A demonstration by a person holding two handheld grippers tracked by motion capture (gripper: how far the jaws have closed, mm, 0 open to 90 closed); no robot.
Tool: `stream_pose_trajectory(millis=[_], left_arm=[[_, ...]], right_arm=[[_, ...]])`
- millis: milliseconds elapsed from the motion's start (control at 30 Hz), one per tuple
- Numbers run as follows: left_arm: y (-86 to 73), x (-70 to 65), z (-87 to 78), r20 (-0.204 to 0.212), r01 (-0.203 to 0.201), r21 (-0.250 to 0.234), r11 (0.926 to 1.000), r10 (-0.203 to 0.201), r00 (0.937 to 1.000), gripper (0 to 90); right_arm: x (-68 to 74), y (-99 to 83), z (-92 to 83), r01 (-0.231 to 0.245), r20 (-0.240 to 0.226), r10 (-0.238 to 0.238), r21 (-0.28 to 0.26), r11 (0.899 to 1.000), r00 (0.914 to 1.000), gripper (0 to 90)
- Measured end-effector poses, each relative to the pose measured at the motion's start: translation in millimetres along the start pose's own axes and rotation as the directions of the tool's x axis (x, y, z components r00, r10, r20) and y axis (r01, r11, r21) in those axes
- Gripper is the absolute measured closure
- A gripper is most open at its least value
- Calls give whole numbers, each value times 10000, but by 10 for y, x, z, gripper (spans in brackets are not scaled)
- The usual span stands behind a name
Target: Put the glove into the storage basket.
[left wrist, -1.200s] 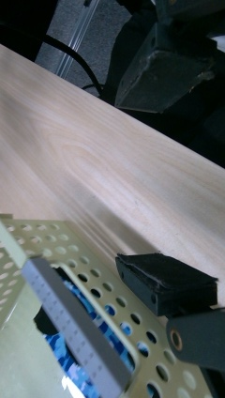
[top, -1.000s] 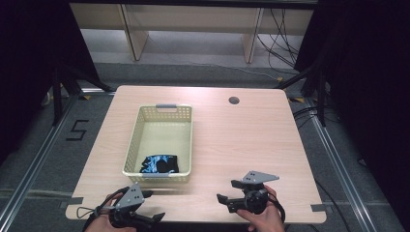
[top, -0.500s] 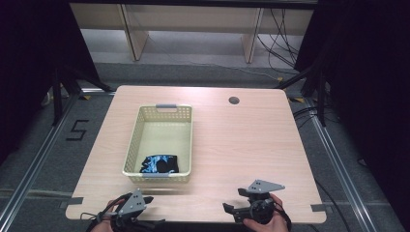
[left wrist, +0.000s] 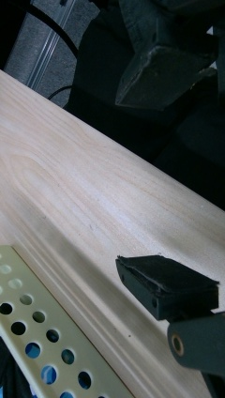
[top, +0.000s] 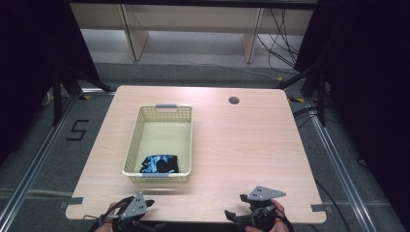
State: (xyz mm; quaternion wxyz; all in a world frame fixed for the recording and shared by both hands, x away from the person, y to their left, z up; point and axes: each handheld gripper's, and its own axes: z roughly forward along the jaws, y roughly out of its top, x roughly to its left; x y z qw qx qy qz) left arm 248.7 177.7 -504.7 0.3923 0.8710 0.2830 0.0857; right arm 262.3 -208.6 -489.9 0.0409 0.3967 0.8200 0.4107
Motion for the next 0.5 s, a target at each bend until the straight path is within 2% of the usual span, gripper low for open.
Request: stream_pose_trajectory(millis=[33, 133, 167, 200, 233, 267, 300, 333, 367, 433, 500], left_arm=[[5, 13, -8, -45, -259, 109, 9996, 260, 9997, 180], [2, -20, 5, 24, 124, -166, 9998, -123, 9999, 181], [2, -24, 3, 22, 131, -190, 9997, -131, 9999, 181], [4, -8, -7, -21, -44, -36, 10000, 44, 10000, 181], [3, -6, -6, -28, -33, -42, 10000, 32, 10000, 182], [2, -5, -3, -6, 25, -58, 10000, -25, 10000, 182], [2, -1, -6, -61, -21, -54, 10000, 21, 10000, 182], [2, -1, -6, -64, 6, -80, 10000, -6, 10000, 181], [1, 8, -6, -103, -67, 9, 10000, 67, 9999, 182], [2, 9, -11, -118, -128, 10, 9999, 128, 9998, 182], [1, -3, 6, -95, 104, -144, 9998, -106, 9999, 182]], right_arm=[[1, -5, 6, -21, 64, 21, -56, 10000, 10000, 193], [-11, -9, 11, 206, 190, -203, -141, 9997, 9996, 192], [-15, -9, 22, 179, -29, -180, -169, 9997, 9998, 192], [-15, -6, 8, 212, 52, -212, -49, 9998, 9998, 192], [-11, -8, 10, 224, 157, -222, -123, 9997, 9996, 192], [-15, -10, 24, 210, 21, -210, -176, 9996, 9998, 192], [-12, -12, 21, 219, 160, -216, -189, 9996, 9996, 192], [-24, -9, 22, 230, -117, -231, -81, 9997, 9997, 192], [-30, -7, 17, 223, -137, -223, -27, 9997, 9997, 192], [-18, -14, 15, -38, 115, 39, -104, 9999, 9999, 192], [-33, -14, 8, -2, 116, 3, -41, 10000, 9999, 189]])
